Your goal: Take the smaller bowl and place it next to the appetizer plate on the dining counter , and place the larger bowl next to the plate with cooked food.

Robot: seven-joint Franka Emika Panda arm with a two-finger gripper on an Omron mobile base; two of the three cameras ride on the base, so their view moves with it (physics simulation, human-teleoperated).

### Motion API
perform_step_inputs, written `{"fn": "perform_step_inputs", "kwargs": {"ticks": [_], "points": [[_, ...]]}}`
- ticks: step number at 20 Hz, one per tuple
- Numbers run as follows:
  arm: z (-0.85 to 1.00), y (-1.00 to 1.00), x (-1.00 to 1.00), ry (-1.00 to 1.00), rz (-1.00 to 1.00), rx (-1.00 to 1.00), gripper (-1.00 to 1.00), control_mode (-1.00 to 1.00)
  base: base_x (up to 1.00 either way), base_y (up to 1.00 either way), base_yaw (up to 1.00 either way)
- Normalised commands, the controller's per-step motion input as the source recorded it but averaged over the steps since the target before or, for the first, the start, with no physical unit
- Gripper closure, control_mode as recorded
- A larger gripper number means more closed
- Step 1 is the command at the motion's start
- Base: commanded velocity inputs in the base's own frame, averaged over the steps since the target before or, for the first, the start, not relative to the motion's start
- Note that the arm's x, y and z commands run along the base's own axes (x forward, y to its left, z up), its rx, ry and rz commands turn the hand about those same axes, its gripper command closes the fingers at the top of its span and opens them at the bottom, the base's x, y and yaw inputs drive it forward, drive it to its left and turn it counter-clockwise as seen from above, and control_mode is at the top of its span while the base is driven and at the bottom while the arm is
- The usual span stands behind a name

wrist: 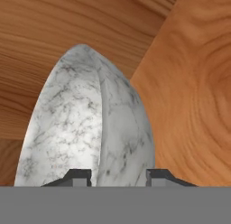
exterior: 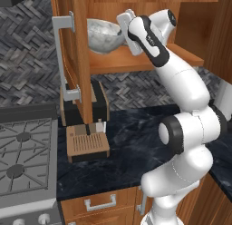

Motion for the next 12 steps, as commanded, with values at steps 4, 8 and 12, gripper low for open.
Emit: {"fn": "perform_step_inputs", "kwargs": {"ticks": [4,8,12], "points": [[0.02,-0.09,-0.33,0.00,0.00,0.00,1.00,-1.00,0.00,0.00,0.00],[0.03,-0.21,-0.43,0.01,0.00,-0.01,1.00,-1.00,0.00,0.00,0.00],[0.02,-0.30,-0.53,0.02,0.00,0.00,1.00,-1.00,0.00,0.00,0.00]]}}
